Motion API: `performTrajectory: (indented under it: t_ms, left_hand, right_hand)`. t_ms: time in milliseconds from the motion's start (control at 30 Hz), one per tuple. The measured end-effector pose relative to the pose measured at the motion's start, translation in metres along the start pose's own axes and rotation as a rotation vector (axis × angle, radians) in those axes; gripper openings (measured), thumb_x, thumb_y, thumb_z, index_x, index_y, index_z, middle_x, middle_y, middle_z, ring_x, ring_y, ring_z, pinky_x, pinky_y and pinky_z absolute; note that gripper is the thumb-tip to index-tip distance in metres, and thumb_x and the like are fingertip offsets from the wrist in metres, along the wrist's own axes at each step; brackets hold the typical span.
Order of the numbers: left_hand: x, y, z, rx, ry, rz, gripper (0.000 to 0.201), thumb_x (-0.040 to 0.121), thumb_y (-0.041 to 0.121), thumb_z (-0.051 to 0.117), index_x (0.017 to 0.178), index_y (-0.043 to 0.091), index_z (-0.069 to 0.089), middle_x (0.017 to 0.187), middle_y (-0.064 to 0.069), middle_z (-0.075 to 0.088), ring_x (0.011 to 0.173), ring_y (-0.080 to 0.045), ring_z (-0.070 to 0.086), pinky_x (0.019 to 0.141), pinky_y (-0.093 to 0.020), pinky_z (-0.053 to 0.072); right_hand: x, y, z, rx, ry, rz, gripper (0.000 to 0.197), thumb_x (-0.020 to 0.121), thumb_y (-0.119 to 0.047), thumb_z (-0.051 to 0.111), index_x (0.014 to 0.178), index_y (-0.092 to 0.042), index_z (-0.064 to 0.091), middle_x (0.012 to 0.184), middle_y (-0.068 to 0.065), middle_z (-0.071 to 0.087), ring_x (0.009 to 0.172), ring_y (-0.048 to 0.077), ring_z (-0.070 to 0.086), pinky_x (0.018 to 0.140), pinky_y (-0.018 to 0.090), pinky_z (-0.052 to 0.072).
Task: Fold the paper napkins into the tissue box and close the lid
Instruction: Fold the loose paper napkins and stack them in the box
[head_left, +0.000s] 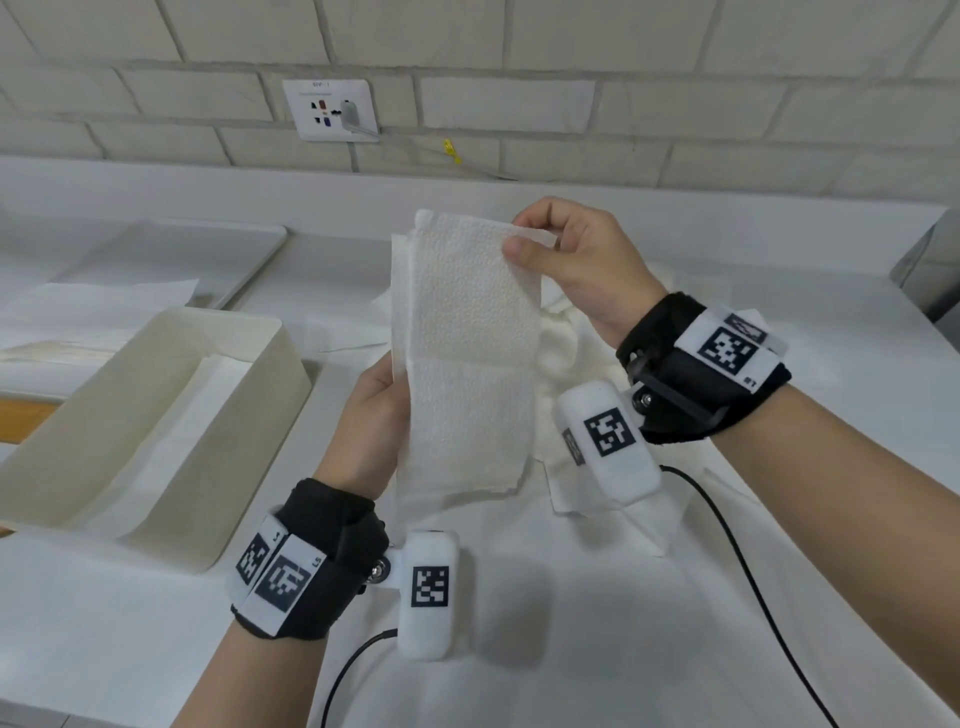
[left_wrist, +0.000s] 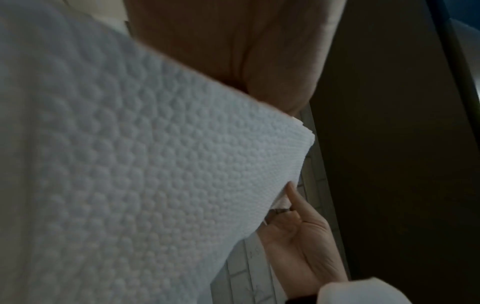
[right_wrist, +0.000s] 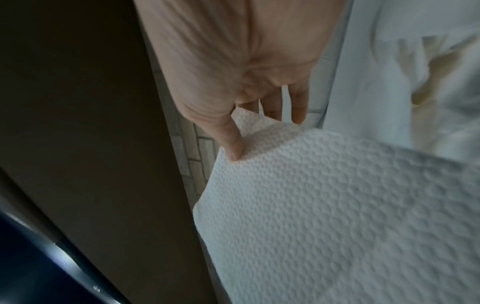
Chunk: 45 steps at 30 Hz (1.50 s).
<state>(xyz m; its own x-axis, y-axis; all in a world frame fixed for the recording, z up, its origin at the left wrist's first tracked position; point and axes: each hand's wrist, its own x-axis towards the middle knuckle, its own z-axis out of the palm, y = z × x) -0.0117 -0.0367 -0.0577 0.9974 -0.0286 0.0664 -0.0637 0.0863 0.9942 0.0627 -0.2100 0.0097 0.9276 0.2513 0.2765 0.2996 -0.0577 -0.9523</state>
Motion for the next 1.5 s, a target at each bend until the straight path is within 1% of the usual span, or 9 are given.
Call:
performTrajectory:
  t_ms: [233, 367, 533, 667, 800, 1000, 1133, 1300, 1500]
  left_hand:
    - [-0.007, 0.004, 0.007, 0.032, 0.079, 0.071, 0.039, 0.099, 0.036, 0.033, 0.090, 0.025, 0.069, 0.085, 0.013, 0.073, 0.089, -0.004, 0.067, 0.082, -0.021, 0.049]
    - [-0.006, 0.002, 0.011, 0.015, 0.109, 0.209, 0.016, 0.099, 0.014, 0.046, 0.104, 0.024, 0.057, 0.077, 0.012, 0.068, 0.070, -0.004, 0.061, 0.066, -0.019, 0.048]
    - [-0.005, 0.001, 0.011, 0.045, 0.120, 0.375, 0.056, 0.095, 0.002, 0.051, 0.132, 0.039, 0.029, 0.103, -0.012, 0.065, 0.064, -0.011, 0.057, 0.060, -0.023, 0.048]
    - [-0.003, 0.001, 0.013, 0.026, 0.212, 0.269, 0.022, 0.096, 0.025, 0.042, 0.113, 0.027, 0.056, 0.100, 0.009, 0.064, 0.094, -0.006, 0.059, 0.083, -0.021, 0.045]
    - [-0.005, 0.009, 0.014, 0.005, 0.151, 0.241, 0.032, 0.103, 0.015, 0.036, 0.083, 0.018, 0.061, 0.076, 0.015, 0.062, 0.077, -0.002, 0.057, 0.071, -0.015, 0.044]
    - [-0.006, 0.016, 0.012, -0.047, 0.147, 0.235, 0.030, 0.098, 0.038, 0.041, 0.092, 0.025, 0.068, 0.058, 0.015, 0.052, 0.049, 0.000, 0.041, 0.047, -0.012, 0.034]
    - [-0.007, 0.018, 0.015, -0.075, 0.136, 0.203, 0.058, 0.099, 0.023, 0.037, 0.048, 0.033, 0.062, 0.044, 0.017, 0.046, 0.041, 0.002, 0.040, 0.045, -0.009, 0.032]
    - [-0.004, 0.016, 0.013, -0.042, 0.168, 0.203, 0.034, 0.100, 0.015, 0.040, 0.080, 0.017, 0.067, 0.053, 0.018, 0.058, 0.051, 0.005, 0.050, 0.053, -0.007, 0.038]
    - [-0.001, 0.012, 0.008, -0.036, 0.257, 0.233, 0.040, 0.100, 0.026, 0.047, 0.069, 0.030, 0.073, 0.068, 0.011, 0.061, 0.070, -0.007, 0.051, 0.067, -0.021, 0.043]
  right_hand:
    - [-0.003, 0.008, 0.000, 0.116, 0.014, 0.155, 0.021, 0.092, -0.005, 0.053, 0.075, -0.017, 0.048, 0.074, -0.003, 0.054, 0.063, 0.008, 0.053, 0.058, 0.025, 0.045]
    - [-0.004, 0.015, 0.004, 0.211, 0.053, 0.174, 0.022, 0.091, -0.004, 0.054, 0.075, -0.017, 0.049, 0.076, 0.002, 0.050, 0.067, 0.013, 0.046, 0.057, 0.027, 0.036]
    - [-0.006, 0.018, 0.007, 0.207, 0.088, 0.027, 0.023, 0.088, 0.006, 0.054, 0.079, -0.015, 0.050, 0.078, -0.004, 0.049, 0.069, 0.007, 0.045, 0.066, 0.016, 0.041]
    - [-0.009, 0.020, 0.008, 0.161, 0.029, -0.032, 0.022, 0.086, 0.004, 0.058, 0.079, -0.016, 0.054, 0.076, -0.013, 0.051, 0.072, 0.002, 0.045, 0.071, 0.014, 0.040]
    - [-0.012, 0.020, 0.007, 0.213, -0.072, -0.034, 0.012, 0.078, -0.005, 0.059, 0.081, -0.015, 0.055, 0.081, -0.009, 0.049, 0.075, 0.003, 0.043, 0.072, 0.013, 0.041]
    - [-0.011, 0.023, 0.002, 0.147, -0.045, -0.054, 0.011, 0.074, -0.008, 0.063, 0.078, -0.016, 0.058, 0.081, -0.007, 0.056, 0.079, 0.007, 0.051, 0.082, 0.025, 0.041]
    - [-0.014, 0.026, 0.001, 0.127, -0.084, -0.099, 0.012, 0.075, -0.007, 0.065, 0.077, -0.016, 0.057, 0.082, -0.004, 0.058, 0.082, 0.008, 0.052, 0.087, 0.027, 0.039]
    - [-0.017, 0.024, -0.001, 0.131, -0.126, -0.104, 0.010, 0.073, -0.017, 0.068, 0.074, -0.024, 0.062, 0.084, -0.003, 0.058, 0.082, 0.009, 0.053, 0.082, 0.025, 0.041]
    - [-0.021, 0.016, -0.006, 0.084, -0.227, -0.053, 0.011, 0.068, -0.017, 0.072, 0.069, -0.026, 0.067, 0.080, -0.009, 0.064, 0.081, 0.010, 0.058, 0.078, 0.022, 0.045]
